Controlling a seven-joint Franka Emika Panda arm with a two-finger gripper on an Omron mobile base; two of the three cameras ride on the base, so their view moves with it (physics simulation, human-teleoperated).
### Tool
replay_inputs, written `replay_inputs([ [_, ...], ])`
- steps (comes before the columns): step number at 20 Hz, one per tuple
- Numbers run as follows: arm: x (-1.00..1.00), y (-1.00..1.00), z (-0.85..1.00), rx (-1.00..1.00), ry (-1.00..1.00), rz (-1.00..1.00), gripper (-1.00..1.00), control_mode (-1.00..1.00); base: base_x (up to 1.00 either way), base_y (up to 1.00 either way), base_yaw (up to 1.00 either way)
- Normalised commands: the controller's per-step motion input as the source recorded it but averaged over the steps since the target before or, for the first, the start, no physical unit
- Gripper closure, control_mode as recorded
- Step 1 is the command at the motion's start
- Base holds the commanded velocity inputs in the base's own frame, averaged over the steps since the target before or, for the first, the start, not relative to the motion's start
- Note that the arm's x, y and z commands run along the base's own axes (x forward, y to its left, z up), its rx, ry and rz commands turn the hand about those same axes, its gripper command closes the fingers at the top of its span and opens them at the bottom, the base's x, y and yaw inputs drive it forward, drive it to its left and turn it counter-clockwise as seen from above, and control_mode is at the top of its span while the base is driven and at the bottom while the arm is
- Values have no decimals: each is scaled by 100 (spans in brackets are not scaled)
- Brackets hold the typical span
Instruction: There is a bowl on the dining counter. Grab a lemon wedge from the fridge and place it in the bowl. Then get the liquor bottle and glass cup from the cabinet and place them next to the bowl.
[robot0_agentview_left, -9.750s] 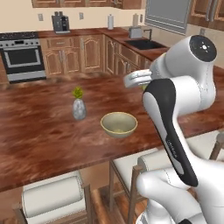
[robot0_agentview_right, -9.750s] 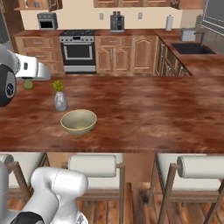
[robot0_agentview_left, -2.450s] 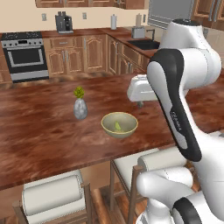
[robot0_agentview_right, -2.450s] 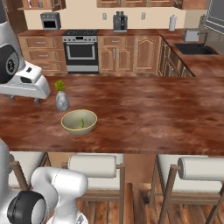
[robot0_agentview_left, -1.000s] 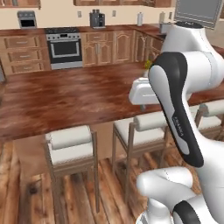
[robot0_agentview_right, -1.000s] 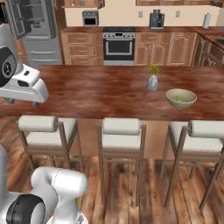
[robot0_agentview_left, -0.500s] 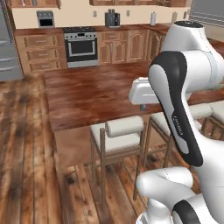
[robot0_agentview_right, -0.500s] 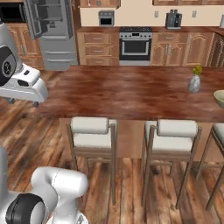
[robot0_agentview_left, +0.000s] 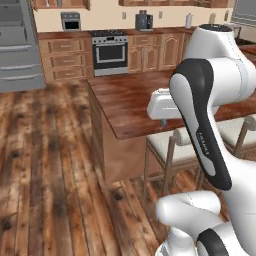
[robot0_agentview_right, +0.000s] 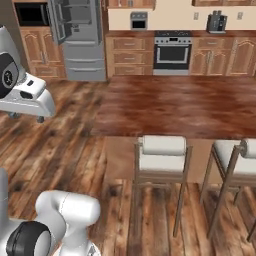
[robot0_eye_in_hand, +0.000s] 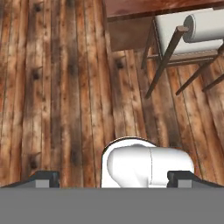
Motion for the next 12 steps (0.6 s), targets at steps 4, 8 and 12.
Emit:
replay_inputs([
  [4, 0, 0, 0, 0, 0, 0, -100, 100, 31, 100, 0],
  [8, 0, 0, 0, 0, 0, 0, -100, 100, 70, 97, 0],
  [12, 0, 0, 0, 0, 0, 0, -100, 100, 99, 66, -5],
])
